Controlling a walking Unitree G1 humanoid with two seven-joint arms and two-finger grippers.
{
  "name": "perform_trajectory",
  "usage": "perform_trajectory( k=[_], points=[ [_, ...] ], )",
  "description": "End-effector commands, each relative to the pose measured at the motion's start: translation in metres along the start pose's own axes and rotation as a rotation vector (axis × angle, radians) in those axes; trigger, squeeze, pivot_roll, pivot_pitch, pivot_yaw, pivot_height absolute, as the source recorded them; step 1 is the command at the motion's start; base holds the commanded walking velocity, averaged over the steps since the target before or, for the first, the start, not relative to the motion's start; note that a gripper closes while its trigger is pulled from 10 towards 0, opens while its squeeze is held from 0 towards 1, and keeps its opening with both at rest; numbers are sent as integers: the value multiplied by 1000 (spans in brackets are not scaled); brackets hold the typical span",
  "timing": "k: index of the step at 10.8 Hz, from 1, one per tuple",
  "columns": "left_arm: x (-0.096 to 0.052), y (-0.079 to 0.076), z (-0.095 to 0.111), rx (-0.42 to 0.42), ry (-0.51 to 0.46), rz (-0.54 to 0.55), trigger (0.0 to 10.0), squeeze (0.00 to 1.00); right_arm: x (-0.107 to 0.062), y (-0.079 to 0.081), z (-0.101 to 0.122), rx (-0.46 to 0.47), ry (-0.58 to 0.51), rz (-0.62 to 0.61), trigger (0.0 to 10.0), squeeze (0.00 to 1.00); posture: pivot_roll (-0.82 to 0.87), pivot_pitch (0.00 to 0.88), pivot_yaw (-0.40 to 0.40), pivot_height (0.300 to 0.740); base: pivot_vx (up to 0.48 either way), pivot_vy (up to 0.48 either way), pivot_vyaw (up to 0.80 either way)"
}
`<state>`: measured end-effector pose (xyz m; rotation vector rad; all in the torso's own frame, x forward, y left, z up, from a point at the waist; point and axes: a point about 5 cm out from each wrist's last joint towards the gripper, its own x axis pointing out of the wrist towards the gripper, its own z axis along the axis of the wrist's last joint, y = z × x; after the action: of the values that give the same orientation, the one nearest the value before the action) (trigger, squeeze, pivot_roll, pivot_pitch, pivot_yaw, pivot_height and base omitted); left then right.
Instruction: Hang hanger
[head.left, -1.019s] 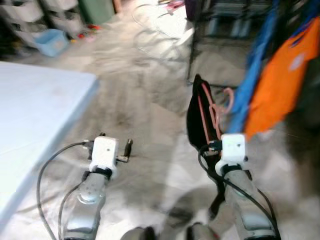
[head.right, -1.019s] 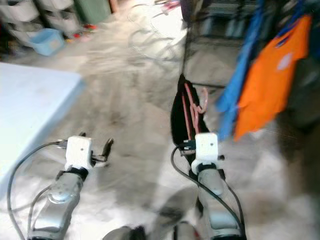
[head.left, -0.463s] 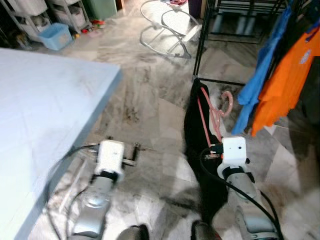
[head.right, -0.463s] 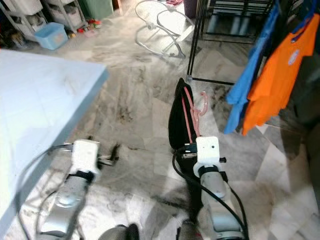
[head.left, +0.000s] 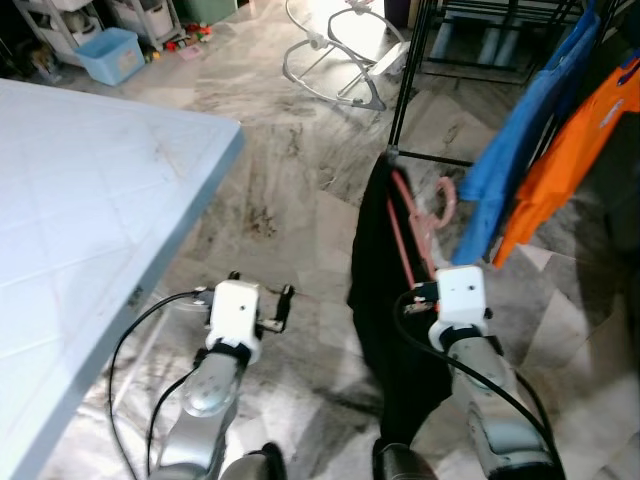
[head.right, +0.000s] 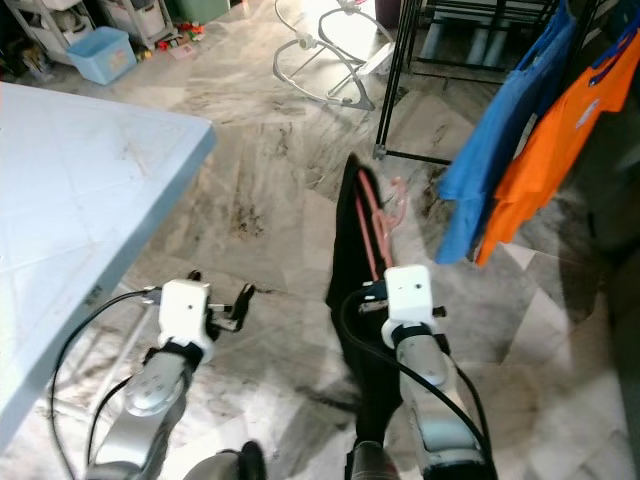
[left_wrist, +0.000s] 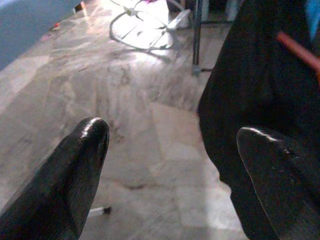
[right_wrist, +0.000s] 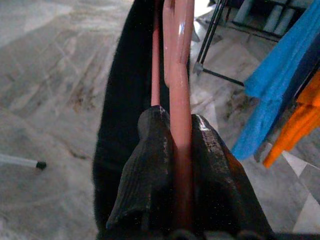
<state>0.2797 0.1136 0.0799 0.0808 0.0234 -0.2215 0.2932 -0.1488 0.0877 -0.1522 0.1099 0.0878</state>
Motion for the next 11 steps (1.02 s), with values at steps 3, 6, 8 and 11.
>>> perform_trajectory(
  k=[3,6,8,11],
  points=[
    [17,5,-1,38,-17,18,10000,0,20,-1,24,-73,-80,53,10000,0,-88,35,-103,740,0,0,0],
    [20,13,-3,34,-20,39,10000,0,38,18,33,-71,-118,96,10000,0,-82,44,-25,740,0,0,0],
    [14,13,-11,32,-8,44,10000,0,30,20,23,-81,-113,98,10000,0,-93,91,-4,740,0,0,0],
    [8,16,-15,20,-11,53,10000,0,17,4,2,-64,-73,21,10000,0,-121,114,17,740,0,0,0]
  ],
)
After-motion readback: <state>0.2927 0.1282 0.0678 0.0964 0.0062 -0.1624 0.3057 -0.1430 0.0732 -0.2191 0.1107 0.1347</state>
